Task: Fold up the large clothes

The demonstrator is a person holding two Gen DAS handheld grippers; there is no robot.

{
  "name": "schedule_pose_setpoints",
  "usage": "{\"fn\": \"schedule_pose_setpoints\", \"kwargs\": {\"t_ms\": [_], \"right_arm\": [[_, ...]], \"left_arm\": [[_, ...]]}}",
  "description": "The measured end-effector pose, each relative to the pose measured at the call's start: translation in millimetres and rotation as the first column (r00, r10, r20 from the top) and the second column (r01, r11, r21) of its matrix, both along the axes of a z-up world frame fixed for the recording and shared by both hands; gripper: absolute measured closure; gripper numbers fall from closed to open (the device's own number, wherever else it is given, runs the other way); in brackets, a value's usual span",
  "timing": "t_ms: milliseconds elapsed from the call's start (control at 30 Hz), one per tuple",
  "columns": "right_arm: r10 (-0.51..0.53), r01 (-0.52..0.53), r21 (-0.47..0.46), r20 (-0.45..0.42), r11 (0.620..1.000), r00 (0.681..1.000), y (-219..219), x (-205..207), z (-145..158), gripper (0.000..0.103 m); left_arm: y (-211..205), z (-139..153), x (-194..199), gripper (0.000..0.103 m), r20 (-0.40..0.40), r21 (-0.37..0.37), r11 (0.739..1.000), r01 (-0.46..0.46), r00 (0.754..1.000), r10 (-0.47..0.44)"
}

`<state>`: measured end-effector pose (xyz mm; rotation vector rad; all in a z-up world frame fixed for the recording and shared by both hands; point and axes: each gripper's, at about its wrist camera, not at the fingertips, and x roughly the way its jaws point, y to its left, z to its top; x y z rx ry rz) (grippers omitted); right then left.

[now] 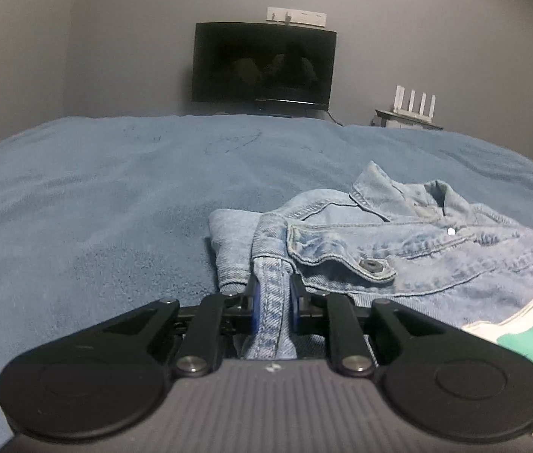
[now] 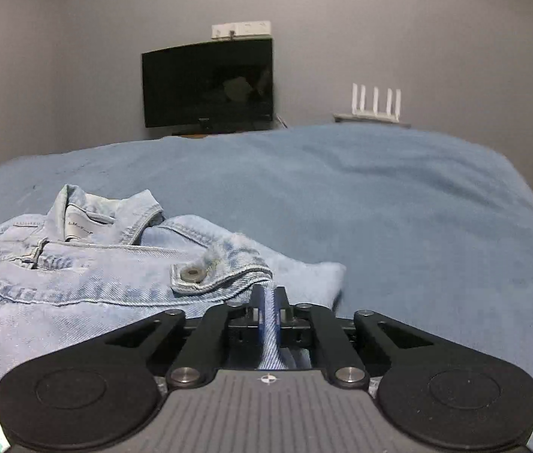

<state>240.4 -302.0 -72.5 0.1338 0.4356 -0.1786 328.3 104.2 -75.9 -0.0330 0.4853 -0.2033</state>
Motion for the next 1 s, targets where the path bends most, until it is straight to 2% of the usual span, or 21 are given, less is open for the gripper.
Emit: {"fn": "schedule_pose_setpoints", "kwargs": {"t_ms": [33, 100, 133, 200, 267, 333, 400, 467, 533, 600, 667, 767, 900, 967, 1000], "right_arm": [[-0.008, 0.008, 0.006, 0.007, 1.000, 1.000, -1.0, -0.9, 1.8, 0.091], [-0.051, 0.051, 0.006, 0.039, 0.999, 0.998, 2.2, -4.5, 8.1, 0.068], [-0.064, 0.064, 0.004, 0.065, 0.998, 0.996, 5.1, -7.6, 12.4, 0.063], [-0.057, 0.060, -0.021, 0.126, 0.998, 0.990, 12.9, -20.4, 25.5, 0.049], [0.024, -0.018, -0.035, 0.175, 0.999, 0.984, 30.0, -28.9, 39.0, 0.048], [0.144, -0.141, -0.028, 0.186, 0.990, 0.972, 52.2, -33.4, 48.2, 0.049], [0.267, -0.262, -0.052, 0.163, 0.964, 0.950, 82.5, -36.5, 47.0, 0.049], [0.354, -0.340, -0.124, 0.108, 0.932, 0.929, 114.2, -41.9, 37.9, 0.049], [0.390, -0.378, -0.184, 0.032, 0.907, 0.920, 139.1, -45.8, 23.9, 0.051], [0.348, -0.352, -0.239, -0.061, 0.905, 0.935, 151.9, -47.0, 5.4, 0.054], [0.303, -0.331, -0.215, -0.154, 0.919, 0.940, 149.3, -47.4, -19.0, 0.055], [0.287, -0.306, -0.222, -0.113, 0.926, 0.951, 147.5, -62.4, -28.3, 0.055], [0.166, -0.166, -0.108, -0.014, 0.980, 0.986, 123.5, -98.3, -11.2, 0.059], [0.110, -0.112, -0.123, -0.024, 0.986, 0.994, 115.4, -111.4, -9.5, 0.059], [0.116, -0.120, -0.125, -0.043, 0.985, 0.992, 112.0, -116.7, -11.9, 0.060]], "left_arm": [[0.9, 1.1, -3.2, 0.085, 0.004, 0.004, 1.000, -0.004, 1.000, 0.004], [1.1, 6.8, -4.0, 0.074, 0.001, 0.003, 0.999, -0.041, 0.999, 0.041], [0.8, 11.6, -7.6, 0.063, 0.012, 0.015, 0.997, -0.074, 0.997, 0.074], [-6.9, 24.0, -16.2, 0.054, 0.074, 0.057, 0.992, -0.112, 0.991, 0.107], [-17.6, 34.0, -32.9, 0.043, 0.120, 0.057, 0.992, -0.108, 0.988, 0.101], [-35.2, 39.6, -49.6, 0.043, 0.119, 0.017, 1.000, -0.012, 0.993, 0.010], [-60.4, 38.7, -62.2, 0.043, 0.076, 0.009, 0.992, 0.125, 0.989, -0.125], [-86.6, 31.6, -74.2, 0.043, 0.046, 0.055, 0.971, 0.234, 0.971, -0.236], [-108.7, 20.2, -82.7, 0.043, 0.011, 0.154, 0.946, 0.285, 0.957, -0.290], [-126.0, -1.5, -79.3, 0.044, -0.092, 0.250, 0.918, 0.307, 0.952, -0.293], [-124.6, -13.7, -78.9, 0.043, -0.091, 0.243, 0.917, 0.317, 0.948, -0.304], [-119.2, -5.4, -76.0, 0.040, -0.109, 0.212, 0.930, 0.301, 0.953, -0.283], [-92.3, 6.3, -91.9, 0.039, -0.062, 0.225, 0.956, 0.190, 0.982, -0.180], [-80.6, 8.3, -95.9, 0.039, -0.058, 0.239, 0.961, 0.139, 0.990, -0.129], [-72.9, 8.5, -100.0, 0.039, -0.071, 0.240, 0.963, 0.124, 0.991, -0.110]]}}
